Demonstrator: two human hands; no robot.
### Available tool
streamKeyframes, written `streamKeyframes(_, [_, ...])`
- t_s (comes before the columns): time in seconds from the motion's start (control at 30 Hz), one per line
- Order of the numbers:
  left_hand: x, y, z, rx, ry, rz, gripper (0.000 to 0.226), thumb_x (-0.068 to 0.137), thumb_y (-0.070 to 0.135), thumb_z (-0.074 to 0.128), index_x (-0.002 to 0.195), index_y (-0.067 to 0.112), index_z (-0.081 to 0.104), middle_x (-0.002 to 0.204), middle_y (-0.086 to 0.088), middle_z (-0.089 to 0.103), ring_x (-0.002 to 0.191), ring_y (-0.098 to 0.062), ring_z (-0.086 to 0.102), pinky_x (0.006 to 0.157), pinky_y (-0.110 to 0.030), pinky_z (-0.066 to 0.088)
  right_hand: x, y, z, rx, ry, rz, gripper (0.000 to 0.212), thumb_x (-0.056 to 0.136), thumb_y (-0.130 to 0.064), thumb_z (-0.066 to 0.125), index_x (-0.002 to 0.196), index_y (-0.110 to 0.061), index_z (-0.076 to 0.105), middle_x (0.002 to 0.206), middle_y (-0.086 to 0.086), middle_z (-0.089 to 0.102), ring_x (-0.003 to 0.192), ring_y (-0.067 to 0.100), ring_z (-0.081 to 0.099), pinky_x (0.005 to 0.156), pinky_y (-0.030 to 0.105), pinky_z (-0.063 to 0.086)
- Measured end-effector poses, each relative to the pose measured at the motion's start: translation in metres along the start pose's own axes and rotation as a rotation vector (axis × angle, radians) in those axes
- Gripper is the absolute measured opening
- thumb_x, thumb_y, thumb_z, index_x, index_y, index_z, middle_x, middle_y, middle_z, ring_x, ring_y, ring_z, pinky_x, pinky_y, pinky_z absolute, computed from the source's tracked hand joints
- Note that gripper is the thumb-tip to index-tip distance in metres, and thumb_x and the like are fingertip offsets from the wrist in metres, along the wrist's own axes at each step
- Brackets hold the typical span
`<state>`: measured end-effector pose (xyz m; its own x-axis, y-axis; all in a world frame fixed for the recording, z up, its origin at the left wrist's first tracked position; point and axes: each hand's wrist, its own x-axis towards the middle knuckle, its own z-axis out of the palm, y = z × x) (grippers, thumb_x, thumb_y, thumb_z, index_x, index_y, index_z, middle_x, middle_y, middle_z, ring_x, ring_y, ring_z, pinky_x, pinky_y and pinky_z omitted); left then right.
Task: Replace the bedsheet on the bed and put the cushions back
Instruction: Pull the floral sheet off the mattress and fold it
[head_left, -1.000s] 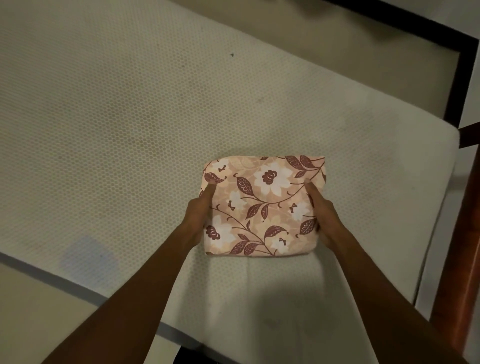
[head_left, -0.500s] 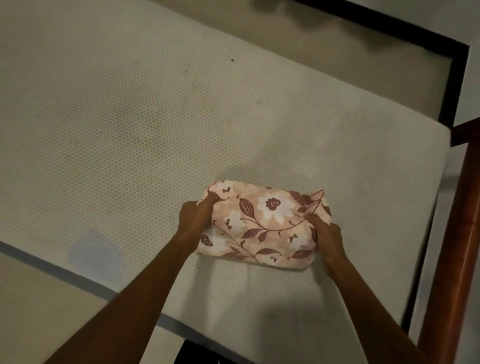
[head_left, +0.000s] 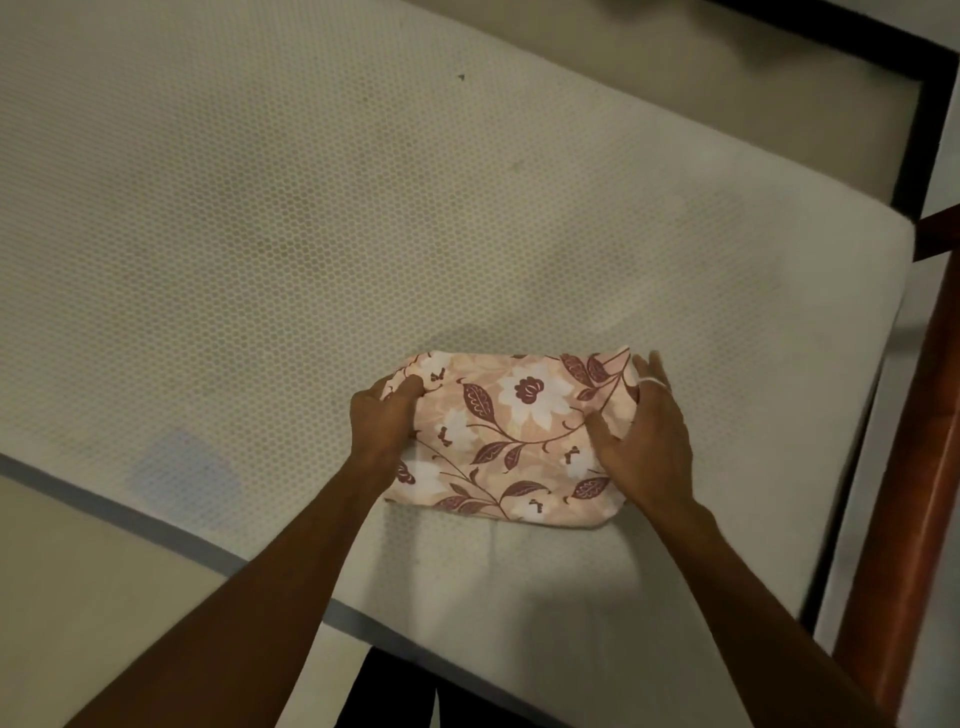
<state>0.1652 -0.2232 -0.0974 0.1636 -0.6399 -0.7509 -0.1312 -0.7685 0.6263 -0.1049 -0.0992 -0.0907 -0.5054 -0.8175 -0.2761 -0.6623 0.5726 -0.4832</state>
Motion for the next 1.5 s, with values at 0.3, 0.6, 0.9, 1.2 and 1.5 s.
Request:
streamKeyframes(0.3, [0.003,0.004,-0.003,-0.002,-0.023,-0.065,0.022,0.080,0.026,0.079,0.075,0.007,0.070,0.076,-0.014,0.068,0.069,-0.026,0.067,0.065,-0.038,0.055,0.033,0.027,-0.065,0.245,0.043,0.418,0.043,0.092,-0.044,0.056,0.070,-0.016,0.078,0.067,-0.004,0.075,0.063,0.020,0.074,0.078,0.039,0.059])
streamKeyframes(0.6, [0.009,0.009,-0.002,0.050,-0.070,-0.066,0.025,0.083,0.032,0.079,0.072,0.011,0.072,0.068,-0.002,0.074,0.064,-0.019,0.072,0.058,-0.030,0.056,0.025,0.004,-0.034,-0.015,-0.496,-0.358,0.135,0.062,-0.066,0.090,0.164,-0.038,0.005,0.172,-0.018,-0.001,0.159,0.011,-0.006,0.120,0.050,0.015])
streamKeyframes(0.9, [0.020,0.014,-0.019,0.174,-0.274,-0.043,0.036,0.094,0.041,0.070,0.106,0.008,0.078,0.093,-0.009,0.081,0.092,-0.027,0.077,0.074,-0.034,0.059,0.046,0.010,0.001,-0.234,-0.713,-0.385,0.131,0.056,-0.070,0.084,0.161,-0.046,0.010,0.141,-0.007,0.051,0.123,0.020,0.049,0.103,0.046,0.047])
streamKeyframes(1.2, [0.023,0.017,-0.045,0.502,-0.579,0.376,0.129,0.067,0.032,0.098,0.162,0.035,0.012,0.157,0.024,0.037,0.139,0.006,0.044,0.110,-0.031,0.048,0.043,-0.005,-0.008,-0.217,-0.680,-0.371,0.044,0.060,-0.052,0.090,0.088,-0.032,0.064,0.084,-0.016,0.062,0.076,0.004,0.058,0.067,0.023,0.043])
streamKeyframes(1.5, [0.067,0.031,-0.037,0.843,-0.779,0.677,0.079,0.059,0.039,0.101,0.129,0.026,0.066,0.120,0.012,0.069,0.109,-0.012,0.068,0.091,-0.041,0.058,0.049,0.001,-0.015,0.237,-0.672,0.025,0.050,0.065,-0.027,0.098,0.109,-0.018,0.075,0.100,-0.004,0.078,0.089,0.012,0.076,0.083,0.041,0.064])
